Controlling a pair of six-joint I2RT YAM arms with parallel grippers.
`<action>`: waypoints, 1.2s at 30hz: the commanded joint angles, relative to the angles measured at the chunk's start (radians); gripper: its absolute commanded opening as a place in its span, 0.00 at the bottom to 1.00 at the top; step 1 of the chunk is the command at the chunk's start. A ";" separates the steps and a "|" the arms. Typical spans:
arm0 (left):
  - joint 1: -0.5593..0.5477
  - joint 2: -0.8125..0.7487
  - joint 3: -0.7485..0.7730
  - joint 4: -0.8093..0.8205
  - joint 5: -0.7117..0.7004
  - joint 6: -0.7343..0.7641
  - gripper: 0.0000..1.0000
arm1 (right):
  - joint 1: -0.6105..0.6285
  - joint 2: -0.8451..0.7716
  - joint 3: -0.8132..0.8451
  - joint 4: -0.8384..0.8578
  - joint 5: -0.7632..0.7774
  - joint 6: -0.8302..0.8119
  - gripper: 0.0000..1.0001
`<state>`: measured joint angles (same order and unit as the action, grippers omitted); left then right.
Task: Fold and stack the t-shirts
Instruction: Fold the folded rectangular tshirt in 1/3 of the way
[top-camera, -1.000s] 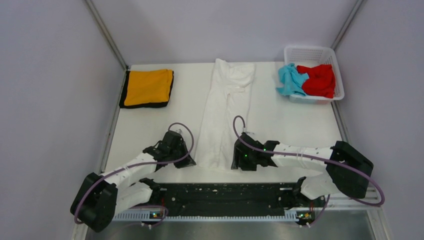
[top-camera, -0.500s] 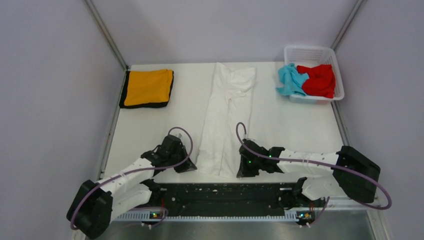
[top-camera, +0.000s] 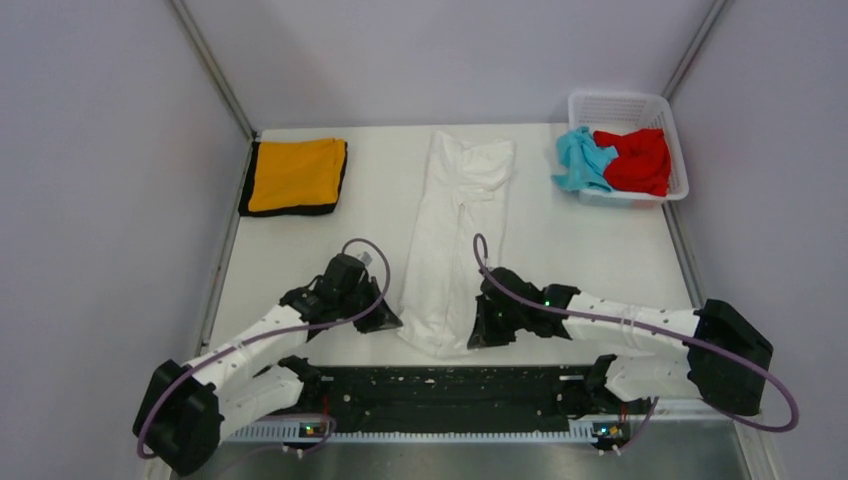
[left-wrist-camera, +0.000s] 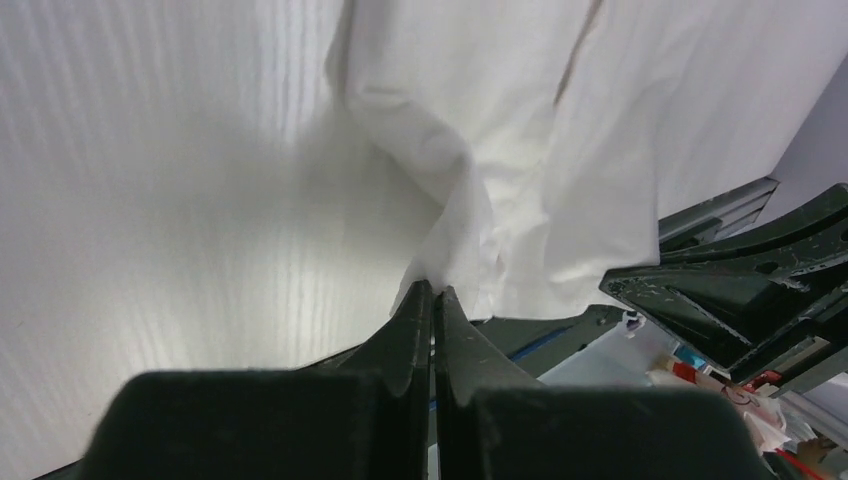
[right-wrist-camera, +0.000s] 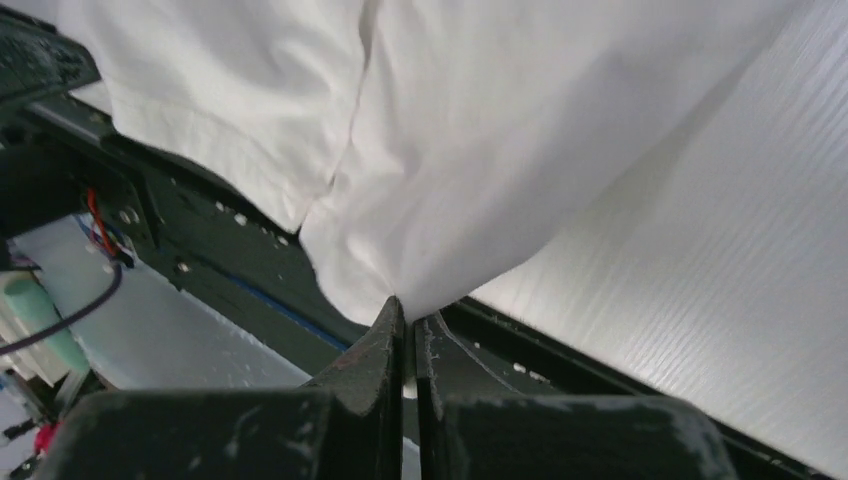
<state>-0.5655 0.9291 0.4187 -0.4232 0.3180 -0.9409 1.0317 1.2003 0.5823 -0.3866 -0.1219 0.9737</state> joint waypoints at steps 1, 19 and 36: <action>-0.001 0.135 0.176 0.071 -0.052 0.057 0.00 | -0.119 0.021 0.103 0.002 -0.008 -0.120 0.00; 0.080 0.791 0.937 -0.115 -0.242 0.237 0.00 | -0.427 0.267 0.439 0.041 0.167 -0.355 0.00; 0.125 1.090 1.309 -0.171 -0.293 0.310 0.00 | -0.592 0.424 0.533 0.148 0.089 -0.420 0.00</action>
<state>-0.4591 1.9743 1.6485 -0.5957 0.0357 -0.6579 0.4591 1.5986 1.0565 -0.3054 -0.0097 0.5873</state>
